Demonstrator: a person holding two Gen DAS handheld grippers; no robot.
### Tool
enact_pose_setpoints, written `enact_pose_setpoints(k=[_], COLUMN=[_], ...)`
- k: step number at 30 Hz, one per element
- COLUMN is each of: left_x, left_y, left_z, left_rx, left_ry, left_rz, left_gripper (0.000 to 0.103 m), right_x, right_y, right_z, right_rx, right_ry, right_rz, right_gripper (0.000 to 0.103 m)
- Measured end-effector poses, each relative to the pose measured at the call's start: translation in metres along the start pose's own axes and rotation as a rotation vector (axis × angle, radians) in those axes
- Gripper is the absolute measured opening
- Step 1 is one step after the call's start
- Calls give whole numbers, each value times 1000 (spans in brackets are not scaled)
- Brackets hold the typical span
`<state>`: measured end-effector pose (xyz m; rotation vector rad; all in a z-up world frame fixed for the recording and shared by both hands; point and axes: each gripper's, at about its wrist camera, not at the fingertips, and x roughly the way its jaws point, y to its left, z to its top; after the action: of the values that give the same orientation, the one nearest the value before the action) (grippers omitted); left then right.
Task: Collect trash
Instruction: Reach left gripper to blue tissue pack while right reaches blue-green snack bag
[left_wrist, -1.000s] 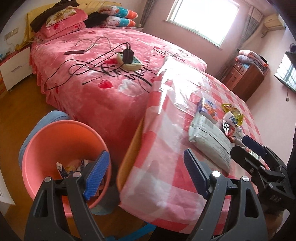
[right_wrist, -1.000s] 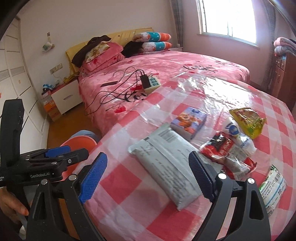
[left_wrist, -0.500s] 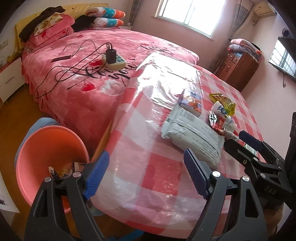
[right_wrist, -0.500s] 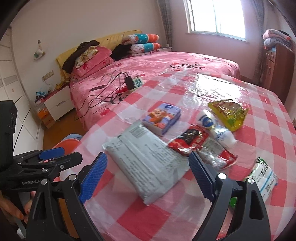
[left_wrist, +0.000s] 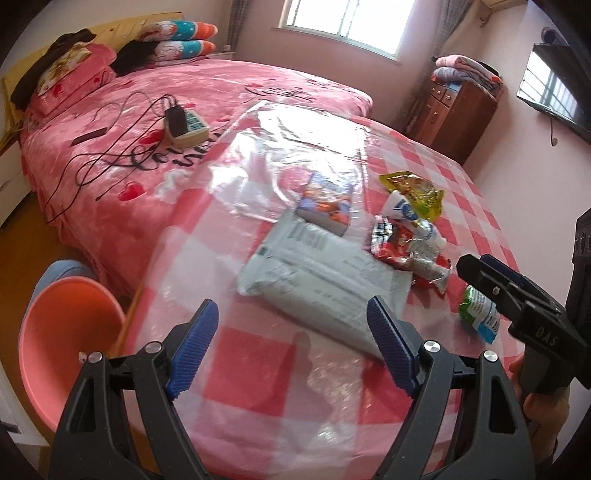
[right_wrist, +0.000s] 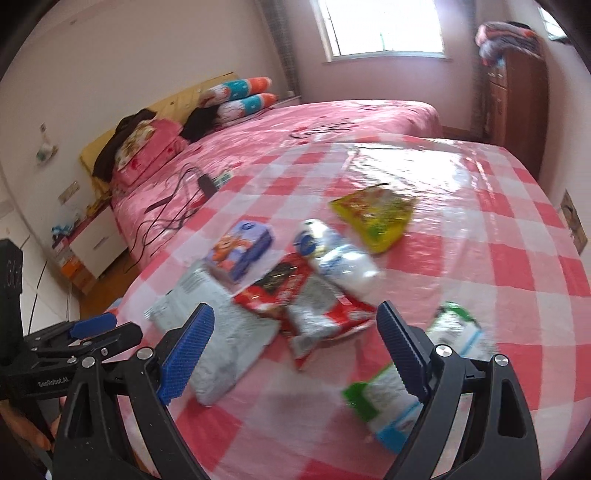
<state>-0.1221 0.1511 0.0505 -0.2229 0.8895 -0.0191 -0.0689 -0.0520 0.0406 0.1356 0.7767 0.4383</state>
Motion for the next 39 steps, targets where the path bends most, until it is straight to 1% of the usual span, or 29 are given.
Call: enact_pose_setpoints(k=[3, 7, 10, 12, 15, 18, 22, 25, 29, 34, 37, 39], left_x=[6, 21, 34, 46, 64, 81, 99, 111, 117, 124, 126, 126], left_y=[-11, -23, -30, -34, -39, -39, -40, -40, -38, -42, -46, -49], left_z=[8, 28, 45, 53, 62, 71, 78, 81, 84, 85, 85, 85], left_rx=[28, 62, 82, 105, 149, 160, 183, 179, 146, 148, 158, 159], left_ry=[-4, 5, 6, 24, 51, 74, 101, 121, 136, 143, 137, 135], left_rz=[0, -3, -10, -9, 13, 21, 31, 48, 29, 24, 27, 19], left_gripper=[83, 83, 83, 83, 83, 83, 83, 83, 83, 83, 83, 80], right_x=[-3, -6, -10, -13, -18, -22, -25, -22, -20, -19, -13, -10], right_y=[-22, -53, -72, -84, -94, -96, -103, -105, -101, -98, -100, -96], right_z=[2, 3, 0, -4, -8, -12, -17, -21, -22, -23, -27, -28], right_rx=[48, 128, 201, 252, 275, 275, 310, 316, 296, 292, 312, 290], right_ry=[1, 12, 20, 25, 29, 35, 40, 55, 51, 42, 62, 64], right_rz=[-18, -36, -20, -7, -5, -32, -50, -63, -85, -113, -130, -144], right_gripper=[89, 89, 89, 89, 89, 89, 89, 89, 89, 89, 89, 90])
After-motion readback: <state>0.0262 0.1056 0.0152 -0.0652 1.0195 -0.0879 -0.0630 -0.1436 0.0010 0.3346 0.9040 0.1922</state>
